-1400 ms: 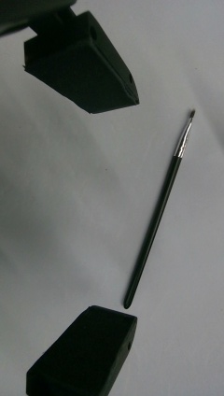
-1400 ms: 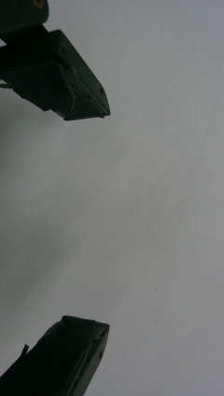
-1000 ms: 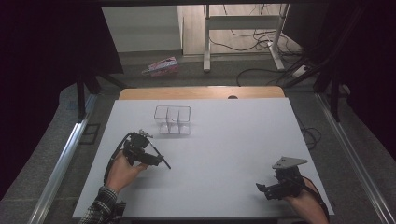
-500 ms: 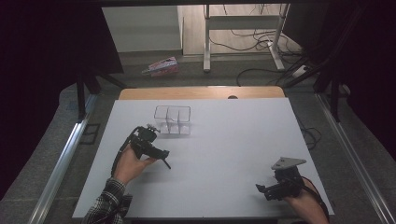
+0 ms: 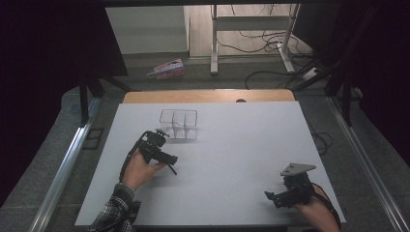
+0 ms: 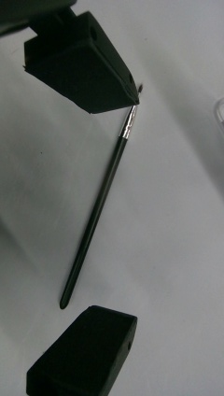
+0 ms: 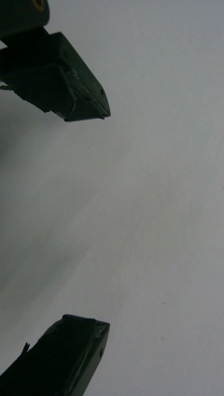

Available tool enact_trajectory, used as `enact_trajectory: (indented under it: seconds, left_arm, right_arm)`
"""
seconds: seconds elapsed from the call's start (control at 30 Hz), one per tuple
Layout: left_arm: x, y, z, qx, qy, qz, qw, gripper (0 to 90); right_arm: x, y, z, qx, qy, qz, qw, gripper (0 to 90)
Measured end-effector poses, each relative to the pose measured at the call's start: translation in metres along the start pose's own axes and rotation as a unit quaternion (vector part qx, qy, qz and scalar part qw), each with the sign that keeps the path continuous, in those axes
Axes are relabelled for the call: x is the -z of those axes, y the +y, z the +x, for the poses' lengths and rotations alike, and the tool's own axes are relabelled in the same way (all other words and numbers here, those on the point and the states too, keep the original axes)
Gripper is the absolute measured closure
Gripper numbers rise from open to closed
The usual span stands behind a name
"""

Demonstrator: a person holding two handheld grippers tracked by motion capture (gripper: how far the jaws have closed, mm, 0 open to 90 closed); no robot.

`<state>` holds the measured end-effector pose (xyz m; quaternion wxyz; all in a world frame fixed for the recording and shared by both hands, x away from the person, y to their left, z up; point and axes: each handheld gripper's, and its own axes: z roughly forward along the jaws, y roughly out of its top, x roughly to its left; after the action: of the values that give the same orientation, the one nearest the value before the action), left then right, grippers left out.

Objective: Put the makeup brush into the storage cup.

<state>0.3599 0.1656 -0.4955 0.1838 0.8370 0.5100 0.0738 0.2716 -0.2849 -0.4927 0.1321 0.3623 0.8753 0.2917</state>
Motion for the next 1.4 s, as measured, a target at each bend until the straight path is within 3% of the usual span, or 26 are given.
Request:
enact_trajectory:
  seconds: [0.6,0.67,0.73,0.87,0.93,1.1,1.4]
  left_arm:
    - [-0.024,-0.010,0.000,0.016,-0.002,0.037,0.9992,5.7]
    - [-0.023,-0.012,-0.002,0.011,0.001,0.037,0.9993,9.9]
    - [-0.019,-0.012,-0.003,0.009,-0.002,0.043,0.9990,19.7]
    - [-0.011,-0.015,-0.002,0.007,-0.007,0.055,0.9984,55.7]
    - [-0.009,-0.017,0.000,-0.010,-0.011,0.066,0.9977,85.8]
    - [-0.009,-0.015,0.004,-0.016,-0.025,0.074,0.9968,86.3]
    - [-0.008,-0.019,0.009,-0.023,-0.041,0.055,0.9974,86.3]
  right_arm:
    - [-0.001,0.000,0.001,0.003,0.003,0.005,1.0000,0.8]
    - [-0.001,0.000,0.001,0.003,0.003,0.005,1.0000,0.8]
    - [-0.001,0.000,0.001,0.003,0.003,0.005,1.0000,0.8]
    - [-0.001,0.000,0.002,0.004,0.004,0.007,1.0000,0.9]
    - [-0.001,0.000,0.002,0.005,0.003,0.007,1.0000,1.0]
    - [-0.001,0.000,0.002,0.005,0.004,0.008,0.9999,1.1]
    - [-0.001,0.000,0.002,0.007,0.005,0.008,0.9999,1.6]
